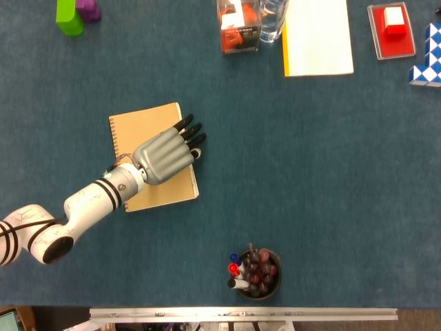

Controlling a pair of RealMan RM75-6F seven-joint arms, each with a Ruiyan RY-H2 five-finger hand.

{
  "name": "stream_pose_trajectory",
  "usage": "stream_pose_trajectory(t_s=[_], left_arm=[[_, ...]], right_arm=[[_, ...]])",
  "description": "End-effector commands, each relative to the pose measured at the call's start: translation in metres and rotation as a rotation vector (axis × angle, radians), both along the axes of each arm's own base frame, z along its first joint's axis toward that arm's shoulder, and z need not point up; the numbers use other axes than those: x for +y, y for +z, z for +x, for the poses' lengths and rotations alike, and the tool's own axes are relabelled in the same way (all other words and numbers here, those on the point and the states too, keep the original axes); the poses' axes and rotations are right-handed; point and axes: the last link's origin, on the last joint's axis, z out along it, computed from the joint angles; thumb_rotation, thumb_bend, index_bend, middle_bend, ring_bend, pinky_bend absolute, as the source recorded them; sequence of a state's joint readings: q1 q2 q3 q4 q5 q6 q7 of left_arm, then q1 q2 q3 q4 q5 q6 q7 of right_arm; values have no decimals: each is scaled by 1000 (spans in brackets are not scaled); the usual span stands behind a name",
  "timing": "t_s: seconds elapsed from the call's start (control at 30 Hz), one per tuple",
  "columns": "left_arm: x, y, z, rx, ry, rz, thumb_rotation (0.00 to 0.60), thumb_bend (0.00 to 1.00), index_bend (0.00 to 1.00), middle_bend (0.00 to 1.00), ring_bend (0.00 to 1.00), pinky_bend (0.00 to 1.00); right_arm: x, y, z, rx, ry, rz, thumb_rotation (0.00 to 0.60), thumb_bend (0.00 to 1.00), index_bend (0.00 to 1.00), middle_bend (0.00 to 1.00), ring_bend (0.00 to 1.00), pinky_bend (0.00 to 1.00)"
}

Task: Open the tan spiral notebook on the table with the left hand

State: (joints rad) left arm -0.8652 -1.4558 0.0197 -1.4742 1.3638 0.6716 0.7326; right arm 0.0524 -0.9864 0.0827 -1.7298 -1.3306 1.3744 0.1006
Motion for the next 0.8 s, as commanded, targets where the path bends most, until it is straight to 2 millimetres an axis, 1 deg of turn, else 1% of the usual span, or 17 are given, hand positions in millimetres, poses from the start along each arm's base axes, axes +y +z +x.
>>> stream_pose_trajectory(t_s=[0.03,0.23,0.43,0.73,0.8], left_arm=[[0,0,-2,5,-1,4,600,250,270,86,0,38],[-1,-1,-4,17,-29,27,600,250,299,89,0,38],[-3,3,-10,47,-75,52,600,250,317,92,0,38],[-14,11,-18,107,-137,56,600,254,362,95,0,38],[-17,12,-19,111,-143,56,600,255,394,96,0,38]], right_arm=[[0,0,0,-1,-1,0,600,278,162,248,164,214],[0,0,0,-2,1,0,600,278,162,248,165,214],[2,1,0,-3,0,-4,600,277,162,248,165,214],[2,0,-1,-6,1,2,600,278,162,248,165,214],[2,-1,0,-6,4,5,600,278,162,248,164,214]])
